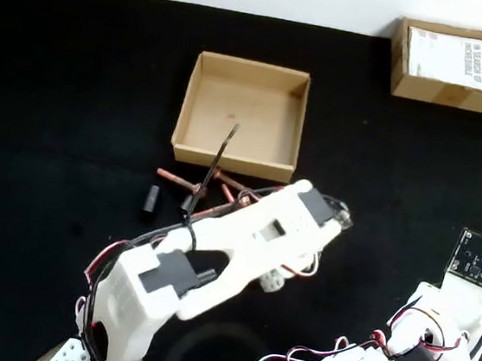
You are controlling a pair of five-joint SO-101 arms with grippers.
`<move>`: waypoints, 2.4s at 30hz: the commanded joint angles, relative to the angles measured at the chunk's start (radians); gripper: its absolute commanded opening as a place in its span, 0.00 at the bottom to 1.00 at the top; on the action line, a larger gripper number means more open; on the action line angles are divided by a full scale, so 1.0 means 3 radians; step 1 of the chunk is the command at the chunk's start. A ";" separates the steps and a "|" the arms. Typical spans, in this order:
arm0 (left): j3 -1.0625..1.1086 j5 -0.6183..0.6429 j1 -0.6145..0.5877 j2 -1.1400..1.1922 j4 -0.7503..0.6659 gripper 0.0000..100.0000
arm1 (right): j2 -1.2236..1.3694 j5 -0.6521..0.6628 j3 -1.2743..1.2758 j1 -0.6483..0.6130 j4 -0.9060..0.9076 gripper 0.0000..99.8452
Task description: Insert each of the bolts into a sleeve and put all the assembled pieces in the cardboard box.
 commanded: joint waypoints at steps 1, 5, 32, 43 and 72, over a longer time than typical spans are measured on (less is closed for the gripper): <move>-0.0289 -0.0026 -0.0294 0.0151 -0.0046 0.01 | -0.0038 0.0026 -0.0028 0.0033 -0.0043 0.01; -0.0580 -0.0031 -0.0627 0.0483 -0.0138 0.01 | -0.0038 0.0026 -0.0033 0.0033 -0.0043 0.01; -0.2197 0.0281 -0.0678 0.0023 0.0598 0.01 | -0.0028 0.0026 -0.0033 -0.0432 -0.0064 0.01; -0.1041 0.1759 -0.0647 -0.0269 0.0302 0.01 | -0.0023 0.0031 -0.0003 -0.0565 -0.0059 0.01; -0.1281 0.2123 -0.1250 0.0979 0.0010 0.22 | -0.0018 0.0031 0.0003 -0.1056 -0.0038 0.01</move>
